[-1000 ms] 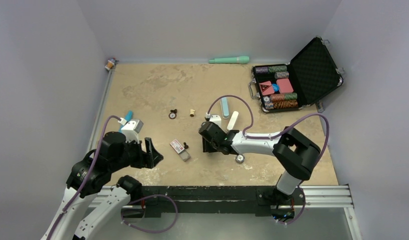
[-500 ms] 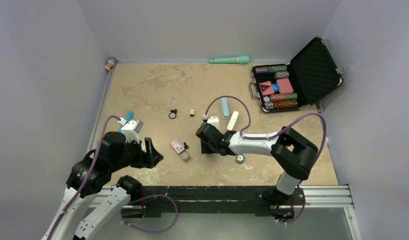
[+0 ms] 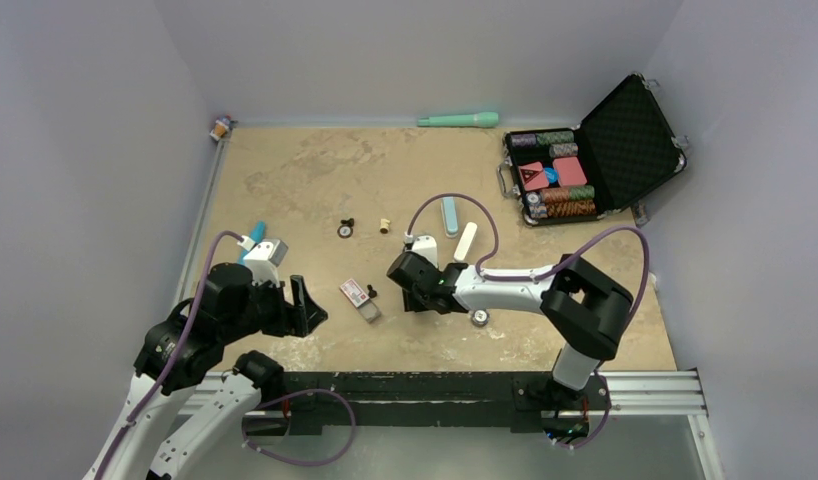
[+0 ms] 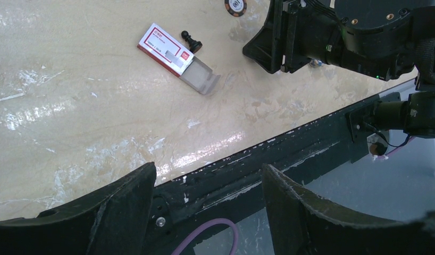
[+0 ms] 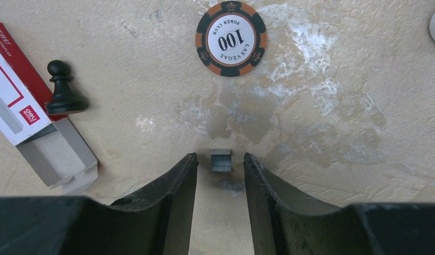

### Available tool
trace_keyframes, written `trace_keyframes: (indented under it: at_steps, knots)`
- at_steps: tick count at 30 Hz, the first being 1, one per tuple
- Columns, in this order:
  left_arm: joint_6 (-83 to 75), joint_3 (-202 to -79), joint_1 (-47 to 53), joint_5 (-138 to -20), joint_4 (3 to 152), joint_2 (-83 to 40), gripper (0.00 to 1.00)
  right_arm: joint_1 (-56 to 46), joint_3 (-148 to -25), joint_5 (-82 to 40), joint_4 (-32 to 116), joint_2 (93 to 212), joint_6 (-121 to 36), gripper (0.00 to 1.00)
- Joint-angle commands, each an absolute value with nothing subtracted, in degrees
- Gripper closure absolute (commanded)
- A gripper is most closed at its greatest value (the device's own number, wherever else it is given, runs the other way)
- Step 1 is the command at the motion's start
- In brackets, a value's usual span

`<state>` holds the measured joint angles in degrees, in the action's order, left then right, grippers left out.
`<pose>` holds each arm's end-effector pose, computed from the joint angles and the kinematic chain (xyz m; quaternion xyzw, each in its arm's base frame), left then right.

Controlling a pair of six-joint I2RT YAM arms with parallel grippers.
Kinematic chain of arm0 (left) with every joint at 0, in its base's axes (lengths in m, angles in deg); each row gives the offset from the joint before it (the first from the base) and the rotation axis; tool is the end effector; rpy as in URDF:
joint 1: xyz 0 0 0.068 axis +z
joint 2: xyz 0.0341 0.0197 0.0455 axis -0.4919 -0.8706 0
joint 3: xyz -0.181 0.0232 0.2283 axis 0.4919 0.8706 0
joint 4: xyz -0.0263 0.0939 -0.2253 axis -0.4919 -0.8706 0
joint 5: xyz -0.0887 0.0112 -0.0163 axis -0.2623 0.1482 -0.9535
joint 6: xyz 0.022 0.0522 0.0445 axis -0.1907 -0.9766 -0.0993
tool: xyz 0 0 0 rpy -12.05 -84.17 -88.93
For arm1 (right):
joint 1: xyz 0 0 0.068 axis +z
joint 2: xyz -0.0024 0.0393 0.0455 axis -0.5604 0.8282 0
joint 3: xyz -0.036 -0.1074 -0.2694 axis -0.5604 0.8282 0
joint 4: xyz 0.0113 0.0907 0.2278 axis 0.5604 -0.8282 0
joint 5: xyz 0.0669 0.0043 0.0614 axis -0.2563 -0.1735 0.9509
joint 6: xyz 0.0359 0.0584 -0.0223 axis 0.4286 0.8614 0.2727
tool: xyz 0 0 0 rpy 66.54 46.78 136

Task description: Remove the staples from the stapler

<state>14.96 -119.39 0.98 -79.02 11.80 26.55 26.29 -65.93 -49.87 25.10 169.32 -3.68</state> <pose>0.0419 -0.0325 0.3050 0.0160 0.9035 -0.2648 0.3365 0.1824 0.2763 0.1712 -0.0723 0.9478 0.0927 0.2963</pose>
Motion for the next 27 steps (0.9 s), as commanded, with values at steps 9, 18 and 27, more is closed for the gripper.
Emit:
trace_keyframes:
  at_steps: [9, 18, 27]
  knots:
    - [13.6, -119.4, 1.4, -79.8, 13.6, 26.3, 0.24, 27.2, -70.3, -52.1, 23.0, 172.6, -3.5, 0.60]
    - [13.6, -119.4, 1.4, -79.8, 13.5, 26.3, 0.24, 27.2, -69.9, -52.0, 23.4, 172.9, -3.3, 0.62]
    - [13.6, -119.4, 1.5, -79.8, 13.5, 26.4, 0.24, 27.3, -69.5, -51.9, 23.6, 173.1, -3.3, 0.71]
